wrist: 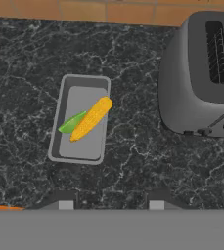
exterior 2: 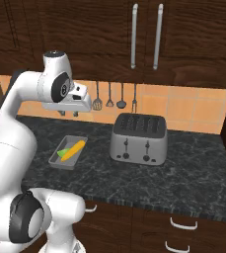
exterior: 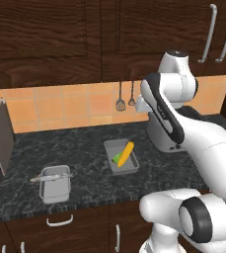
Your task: Take the meat container that has the fish and place it on the second highest rack of the freezer. Then take the vegetable container that has the lemon wedge and corn and place it on the highest rack of the freezer.
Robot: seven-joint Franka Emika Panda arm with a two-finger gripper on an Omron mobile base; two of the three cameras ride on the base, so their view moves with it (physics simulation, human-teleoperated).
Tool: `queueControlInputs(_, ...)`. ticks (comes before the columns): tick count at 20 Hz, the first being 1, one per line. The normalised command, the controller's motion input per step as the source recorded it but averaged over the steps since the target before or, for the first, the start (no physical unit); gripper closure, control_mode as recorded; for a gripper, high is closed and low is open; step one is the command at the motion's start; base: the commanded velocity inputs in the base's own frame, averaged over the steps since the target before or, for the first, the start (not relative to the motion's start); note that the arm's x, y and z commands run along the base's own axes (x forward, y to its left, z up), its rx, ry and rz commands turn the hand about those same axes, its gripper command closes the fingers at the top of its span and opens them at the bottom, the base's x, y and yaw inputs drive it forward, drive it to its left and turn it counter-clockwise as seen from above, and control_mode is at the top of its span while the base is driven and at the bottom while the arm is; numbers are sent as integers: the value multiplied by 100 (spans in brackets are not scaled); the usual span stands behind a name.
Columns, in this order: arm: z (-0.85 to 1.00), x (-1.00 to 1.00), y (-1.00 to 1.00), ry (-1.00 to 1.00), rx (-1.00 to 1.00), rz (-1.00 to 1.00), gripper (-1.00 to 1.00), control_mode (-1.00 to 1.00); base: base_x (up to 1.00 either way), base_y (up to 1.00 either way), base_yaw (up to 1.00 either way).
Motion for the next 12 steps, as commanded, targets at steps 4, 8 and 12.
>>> queueControlInputs(4, 0, -26, 12, 0, -1, 2, -100, -100, 0, 0, 0)
queueControlInputs(8, 0, -52, 60, 0, -9, 17, -100, -100, 0, 0, 0)
queueControlInputs(12, 0, -63, 67, 0, -7, 20, -100, -100, 0, 0, 0)
